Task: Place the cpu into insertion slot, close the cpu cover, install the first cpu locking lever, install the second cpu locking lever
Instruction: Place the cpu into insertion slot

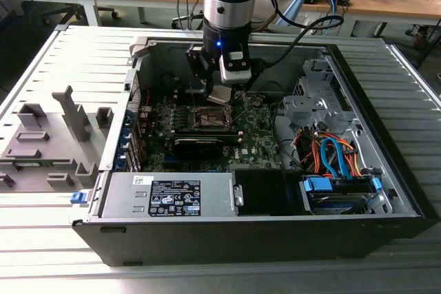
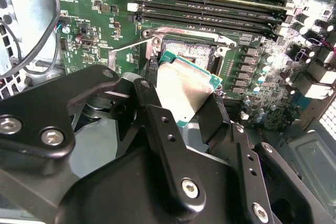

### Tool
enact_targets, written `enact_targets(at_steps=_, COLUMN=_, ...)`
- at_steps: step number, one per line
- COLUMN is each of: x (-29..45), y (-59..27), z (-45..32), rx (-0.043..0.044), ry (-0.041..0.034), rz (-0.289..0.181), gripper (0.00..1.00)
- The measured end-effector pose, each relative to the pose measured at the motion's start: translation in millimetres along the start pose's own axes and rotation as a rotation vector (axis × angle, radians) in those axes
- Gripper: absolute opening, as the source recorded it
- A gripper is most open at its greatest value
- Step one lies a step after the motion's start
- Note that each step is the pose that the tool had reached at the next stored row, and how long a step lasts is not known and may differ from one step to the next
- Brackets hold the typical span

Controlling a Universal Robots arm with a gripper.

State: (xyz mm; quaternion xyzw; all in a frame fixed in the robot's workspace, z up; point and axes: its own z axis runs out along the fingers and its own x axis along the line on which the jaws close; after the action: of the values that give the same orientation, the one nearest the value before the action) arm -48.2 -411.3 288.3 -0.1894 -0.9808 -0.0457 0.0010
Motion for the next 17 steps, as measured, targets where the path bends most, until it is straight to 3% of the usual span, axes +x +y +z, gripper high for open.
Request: enact_targets(at_steps=17, x=0.0, y=0.0, z=0.0, rx=-0.0002, ry=-0.0011, rz=0.012, gripper=0.54)
